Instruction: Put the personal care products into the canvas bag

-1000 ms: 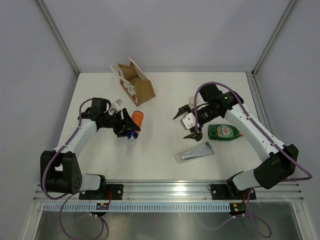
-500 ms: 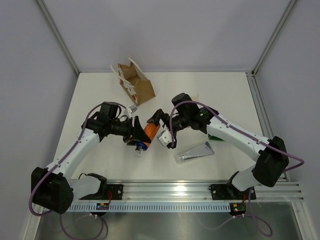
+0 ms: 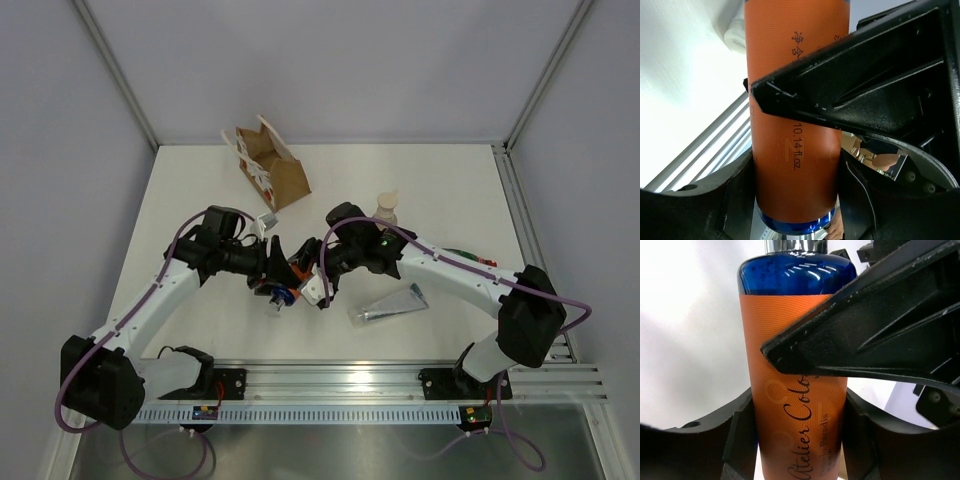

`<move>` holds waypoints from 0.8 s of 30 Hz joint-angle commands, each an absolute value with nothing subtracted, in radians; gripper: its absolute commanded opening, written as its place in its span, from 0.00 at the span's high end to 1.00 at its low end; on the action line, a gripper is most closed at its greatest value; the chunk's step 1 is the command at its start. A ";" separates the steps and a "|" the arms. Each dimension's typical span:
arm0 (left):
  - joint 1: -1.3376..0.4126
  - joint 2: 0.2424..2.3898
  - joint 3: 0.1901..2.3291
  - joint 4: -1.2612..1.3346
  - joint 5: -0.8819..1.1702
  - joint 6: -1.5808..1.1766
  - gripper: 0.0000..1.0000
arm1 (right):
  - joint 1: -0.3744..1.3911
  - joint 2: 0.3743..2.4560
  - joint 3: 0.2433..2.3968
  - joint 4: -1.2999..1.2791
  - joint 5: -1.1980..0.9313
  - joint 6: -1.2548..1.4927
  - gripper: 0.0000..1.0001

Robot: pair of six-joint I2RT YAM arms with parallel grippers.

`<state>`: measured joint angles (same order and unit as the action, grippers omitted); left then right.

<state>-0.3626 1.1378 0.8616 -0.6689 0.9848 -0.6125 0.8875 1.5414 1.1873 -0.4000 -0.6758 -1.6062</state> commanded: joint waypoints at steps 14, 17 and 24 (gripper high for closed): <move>-0.256 1.019 1.173 -0.857 0.712 -0.416 0.16 | 0.891 1.448 1.198 -0.411 -0.749 -1.214 0.88; -0.256 0.976 1.178 -0.826 0.596 -0.382 0.13 | 0.882 1.439 1.204 -0.396 -0.776 -1.073 0.92; -0.256 0.484 0.805 -0.239 0.231 -0.403 0.02 | 0.721 1.427 1.220 -0.171 -1.014 -0.390 1.00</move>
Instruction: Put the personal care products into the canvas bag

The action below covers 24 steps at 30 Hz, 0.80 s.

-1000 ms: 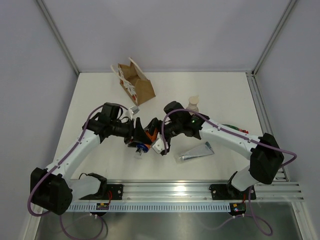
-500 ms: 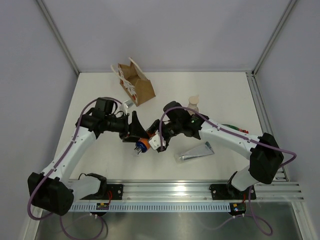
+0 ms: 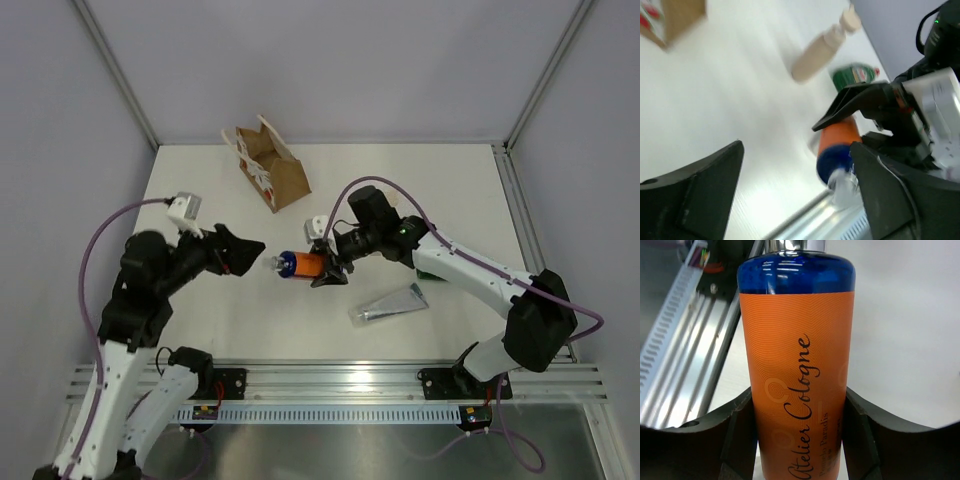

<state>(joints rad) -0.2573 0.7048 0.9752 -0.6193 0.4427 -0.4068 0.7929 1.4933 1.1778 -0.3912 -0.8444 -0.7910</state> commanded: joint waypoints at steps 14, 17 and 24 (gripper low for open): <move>-0.262 0.629 0.598 0.364 0.397 -0.730 0.01 | 0.703 1.549 1.319 0.069 -0.762 0.479 1.00; -0.273 0.727 0.644 0.388 0.429 -0.758 0.01 | 0.709 1.555 1.338 0.075 -0.758 0.460 1.00; -0.298 0.920 0.798 0.239 0.609 -0.794 0.01 | 0.715 1.563 1.365 -0.032 -0.732 0.224 1.00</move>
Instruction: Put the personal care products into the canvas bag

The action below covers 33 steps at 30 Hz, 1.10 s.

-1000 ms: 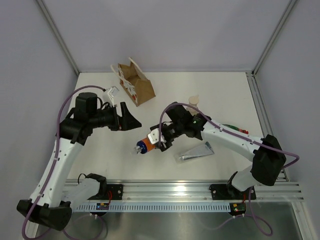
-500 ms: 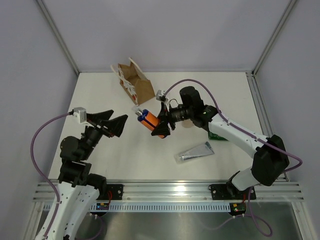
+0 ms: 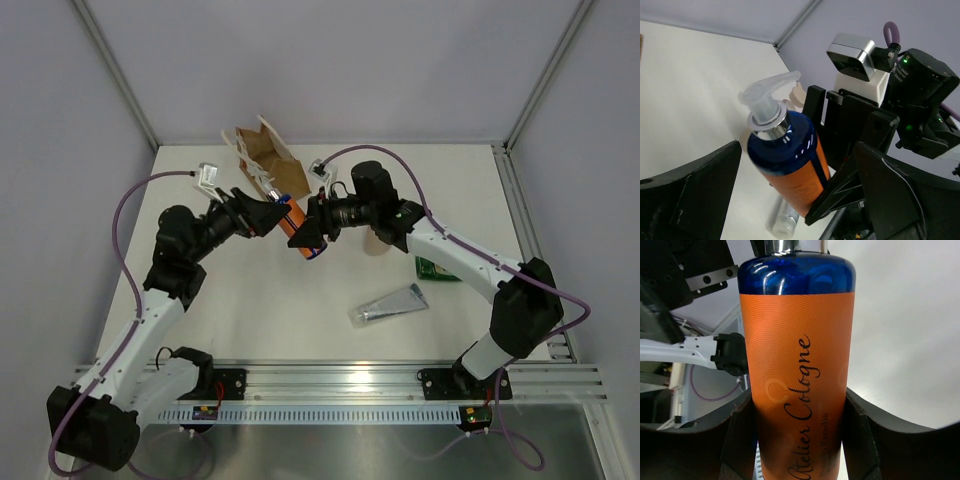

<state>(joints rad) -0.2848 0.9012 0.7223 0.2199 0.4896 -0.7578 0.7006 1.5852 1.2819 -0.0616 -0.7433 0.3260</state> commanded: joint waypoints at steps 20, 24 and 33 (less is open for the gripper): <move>-0.307 1.100 0.940 -0.045 0.652 -0.781 0.47 | 0.718 1.581 1.390 -0.064 -0.721 -0.187 1.00; -0.307 1.115 0.940 -0.006 0.715 -0.802 0.81 | 0.718 1.589 1.391 -0.069 -0.745 -0.222 1.00; -0.288 1.126 0.951 0.018 0.793 -0.825 1.00 | 0.715 1.608 1.405 -0.083 -0.738 -0.261 0.17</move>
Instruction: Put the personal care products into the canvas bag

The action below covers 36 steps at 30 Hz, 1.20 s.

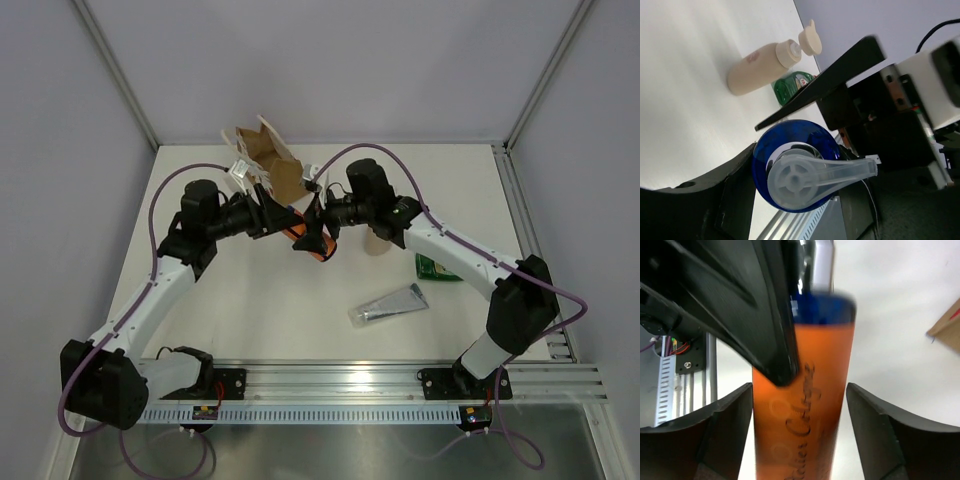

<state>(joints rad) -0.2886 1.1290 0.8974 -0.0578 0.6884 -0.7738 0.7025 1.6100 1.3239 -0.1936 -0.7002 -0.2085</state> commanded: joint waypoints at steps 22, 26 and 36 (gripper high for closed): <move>-0.190 1.287 1.324 -0.354 0.376 -0.556 1.00 | 0.466 1.549 1.592 -0.416 -0.965 -0.348 0.01; -0.184 1.386 1.482 -0.390 0.215 -0.505 1.00 | 0.405 1.513 1.569 -0.425 -0.997 -0.315 0.01; -0.164 1.637 1.745 -0.315 -0.086 -0.469 1.00 | 0.290 1.442 1.473 -0.399 -1.025 -0.259 0.01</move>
<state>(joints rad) -0.1806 1.5955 1.6409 -0.4580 0.0471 -0.4793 0.3122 1.4738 1.4929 -0.4091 -0.9897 -0.2836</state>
